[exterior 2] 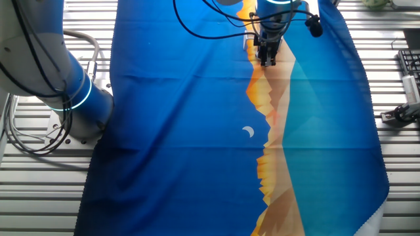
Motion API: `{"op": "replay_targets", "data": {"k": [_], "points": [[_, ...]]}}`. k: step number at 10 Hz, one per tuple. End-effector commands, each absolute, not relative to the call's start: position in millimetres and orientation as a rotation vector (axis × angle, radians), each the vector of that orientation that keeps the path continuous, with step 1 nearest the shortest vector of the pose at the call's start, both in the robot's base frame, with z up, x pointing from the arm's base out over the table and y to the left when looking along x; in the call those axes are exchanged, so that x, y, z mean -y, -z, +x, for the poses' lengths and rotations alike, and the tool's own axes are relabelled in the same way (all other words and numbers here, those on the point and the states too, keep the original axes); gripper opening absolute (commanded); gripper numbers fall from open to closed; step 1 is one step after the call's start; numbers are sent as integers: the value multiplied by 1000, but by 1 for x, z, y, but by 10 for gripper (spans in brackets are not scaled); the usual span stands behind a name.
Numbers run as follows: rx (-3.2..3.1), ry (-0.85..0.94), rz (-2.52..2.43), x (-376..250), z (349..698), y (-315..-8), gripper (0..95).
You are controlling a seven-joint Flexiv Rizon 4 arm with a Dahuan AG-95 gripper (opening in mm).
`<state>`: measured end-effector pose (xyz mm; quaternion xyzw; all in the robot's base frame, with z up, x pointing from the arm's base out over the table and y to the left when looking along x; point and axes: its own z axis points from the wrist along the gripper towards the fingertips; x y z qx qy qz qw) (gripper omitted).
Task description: Push the soccer ball into the goal
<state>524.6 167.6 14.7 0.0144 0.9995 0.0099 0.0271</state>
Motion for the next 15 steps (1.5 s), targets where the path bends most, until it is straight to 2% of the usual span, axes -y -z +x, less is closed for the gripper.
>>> {"op": "replay_targets", "data": {"k": [1,15], "points": [[-3087,-31,39,-167,524,-15,0],[-3092,-17,95,-180,525,-15,0]]}}
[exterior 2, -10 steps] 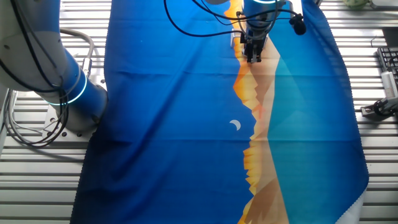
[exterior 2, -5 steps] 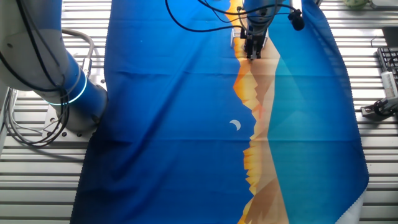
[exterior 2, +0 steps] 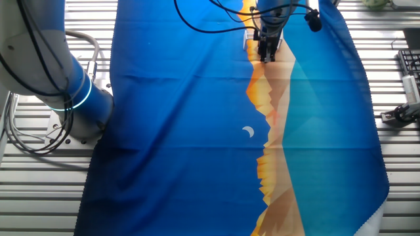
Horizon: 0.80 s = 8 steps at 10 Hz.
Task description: Push the soccer ball into the goal
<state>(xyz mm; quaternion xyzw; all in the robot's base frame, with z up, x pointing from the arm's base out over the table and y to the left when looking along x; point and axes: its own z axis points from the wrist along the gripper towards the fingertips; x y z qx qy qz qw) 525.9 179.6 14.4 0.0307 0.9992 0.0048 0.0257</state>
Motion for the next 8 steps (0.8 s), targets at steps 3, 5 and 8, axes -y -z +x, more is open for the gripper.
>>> {"op": "replay_targets", "data": {"k": [3,5,8], "points": [[-3091,-19,93,-179,525,-15,0],[-3091,-21,92,-179,526,-16,0],[-3091,-27,84,-179,526,-16,0]]}}
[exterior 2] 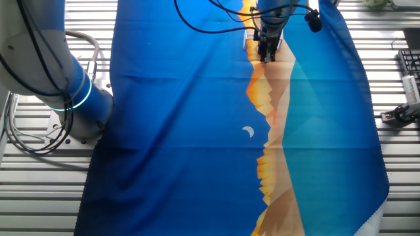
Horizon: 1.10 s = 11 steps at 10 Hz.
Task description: Push the soccer ball into the goal
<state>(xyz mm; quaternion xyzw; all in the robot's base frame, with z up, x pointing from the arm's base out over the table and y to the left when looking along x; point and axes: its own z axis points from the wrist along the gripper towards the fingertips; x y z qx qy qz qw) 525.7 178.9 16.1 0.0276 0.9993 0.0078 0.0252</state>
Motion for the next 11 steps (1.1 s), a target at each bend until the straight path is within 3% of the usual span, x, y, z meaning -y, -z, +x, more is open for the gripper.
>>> {"op": "replay_targets", "data": {"k": [1,11], "points": [[-3090,-29,77,-179,526,-16,0],[-3087,-60,53,-179,526,-20,0]]}}
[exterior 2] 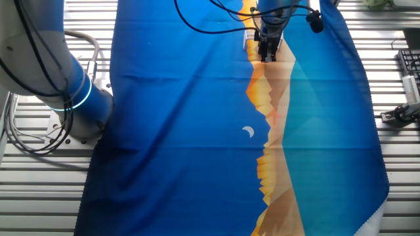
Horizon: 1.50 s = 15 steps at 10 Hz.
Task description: Push the soccer ball into the goal
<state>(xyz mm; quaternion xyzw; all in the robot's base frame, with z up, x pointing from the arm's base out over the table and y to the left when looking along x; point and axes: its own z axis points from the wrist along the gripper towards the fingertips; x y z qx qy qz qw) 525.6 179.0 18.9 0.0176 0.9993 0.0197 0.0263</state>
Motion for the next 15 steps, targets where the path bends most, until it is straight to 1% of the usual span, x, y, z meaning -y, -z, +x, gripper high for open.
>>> {"op": "replay_targets", "data": {"k": [1,6,15], "points": [[-3086,-61,51,-179,526,-20,0],[-3083,-114,35,-179,526,-20,0],[-3080,-142,36,-183,531,-20,0]]}}
